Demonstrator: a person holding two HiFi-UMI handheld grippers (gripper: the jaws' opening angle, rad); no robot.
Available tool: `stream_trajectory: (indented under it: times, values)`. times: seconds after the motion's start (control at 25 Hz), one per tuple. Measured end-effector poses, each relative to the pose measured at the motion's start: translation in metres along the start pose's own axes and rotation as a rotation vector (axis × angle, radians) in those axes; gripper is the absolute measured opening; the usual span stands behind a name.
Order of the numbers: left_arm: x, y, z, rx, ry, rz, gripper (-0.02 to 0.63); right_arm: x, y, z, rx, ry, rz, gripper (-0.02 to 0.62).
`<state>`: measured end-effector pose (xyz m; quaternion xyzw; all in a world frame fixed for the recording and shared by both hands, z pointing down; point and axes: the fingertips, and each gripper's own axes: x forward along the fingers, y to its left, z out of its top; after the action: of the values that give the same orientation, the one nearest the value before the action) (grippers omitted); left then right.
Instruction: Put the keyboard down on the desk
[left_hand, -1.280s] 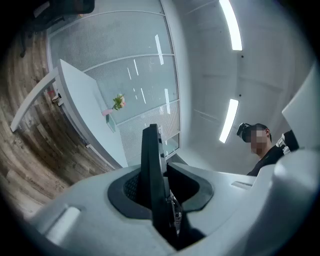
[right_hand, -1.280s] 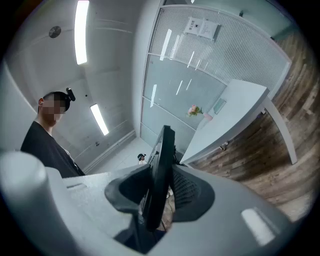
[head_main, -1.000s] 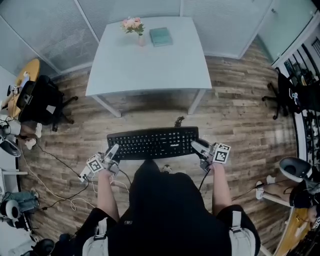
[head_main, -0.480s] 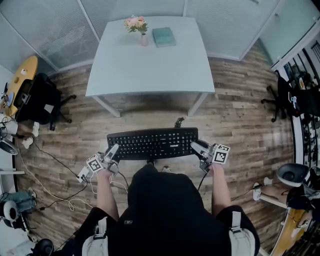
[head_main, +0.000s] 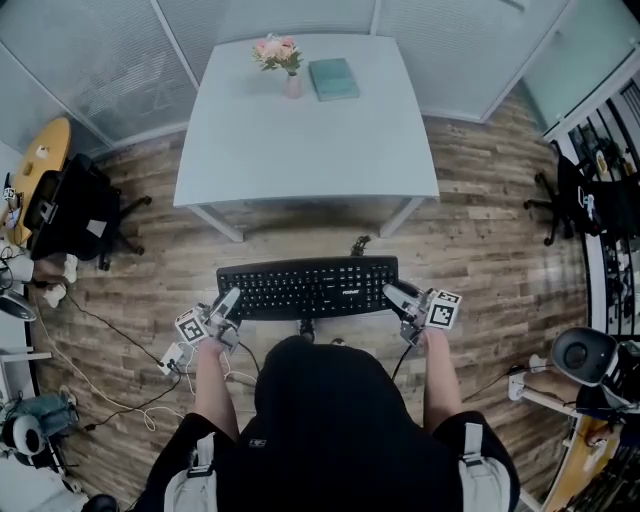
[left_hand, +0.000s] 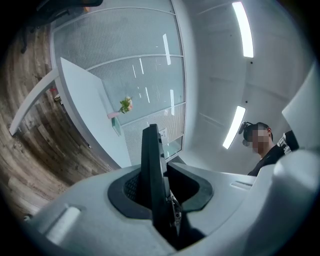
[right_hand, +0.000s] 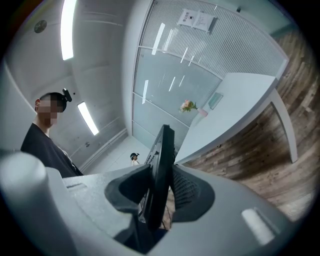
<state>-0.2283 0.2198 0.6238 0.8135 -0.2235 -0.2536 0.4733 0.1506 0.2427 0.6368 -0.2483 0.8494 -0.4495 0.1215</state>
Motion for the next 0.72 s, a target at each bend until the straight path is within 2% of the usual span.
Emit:
stream_trajectory:
  times: [0.28, 0.44, 0.72]
  values:
    - [0.015, 0.028, 0.035, 0.007, 0.043, 0.003, 0.098, 0.027, -0.014, 0.011, 0.013, -0.018, -0.034, 0.127]
    - [0.024, 0.042, 0.051, -0.035, 0.053, -0.013, 0.098, 0.042, -0.022, 0.021, 0.005, -0.032, -0.082, 0.129]
    - [0.032, 0.067, 0.076, -0.046, 0.084, -0.023, 0.098, 0.062, -0.039, 0.021, 0.002, -0.050, -0.130, 0.130]
